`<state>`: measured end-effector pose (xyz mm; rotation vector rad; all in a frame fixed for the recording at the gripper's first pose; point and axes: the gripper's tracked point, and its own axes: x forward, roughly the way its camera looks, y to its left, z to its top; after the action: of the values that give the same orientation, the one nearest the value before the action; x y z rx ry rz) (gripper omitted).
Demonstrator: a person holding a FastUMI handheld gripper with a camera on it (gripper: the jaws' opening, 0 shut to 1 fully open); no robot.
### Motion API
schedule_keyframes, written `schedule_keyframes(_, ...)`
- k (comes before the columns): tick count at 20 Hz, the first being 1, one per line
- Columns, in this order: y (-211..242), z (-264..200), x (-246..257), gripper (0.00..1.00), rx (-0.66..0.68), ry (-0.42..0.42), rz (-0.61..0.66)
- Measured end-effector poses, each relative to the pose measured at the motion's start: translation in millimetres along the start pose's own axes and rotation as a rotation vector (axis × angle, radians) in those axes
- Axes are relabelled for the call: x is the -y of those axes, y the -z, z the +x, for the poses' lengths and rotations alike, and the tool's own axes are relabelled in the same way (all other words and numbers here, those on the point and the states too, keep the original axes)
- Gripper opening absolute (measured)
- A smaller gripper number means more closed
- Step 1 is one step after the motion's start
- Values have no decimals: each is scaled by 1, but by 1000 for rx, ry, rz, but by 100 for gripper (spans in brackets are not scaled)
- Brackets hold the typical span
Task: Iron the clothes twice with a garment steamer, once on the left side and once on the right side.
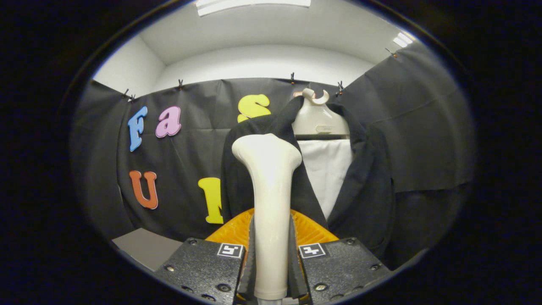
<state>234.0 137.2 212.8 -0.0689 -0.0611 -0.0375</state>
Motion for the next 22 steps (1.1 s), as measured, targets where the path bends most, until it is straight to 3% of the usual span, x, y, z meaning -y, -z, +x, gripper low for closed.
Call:
schedule_keyframes(6,47,-6,6,35,-78,42,4)
schedule_keyframes(22,121,-20,35,35,-213,112,20)
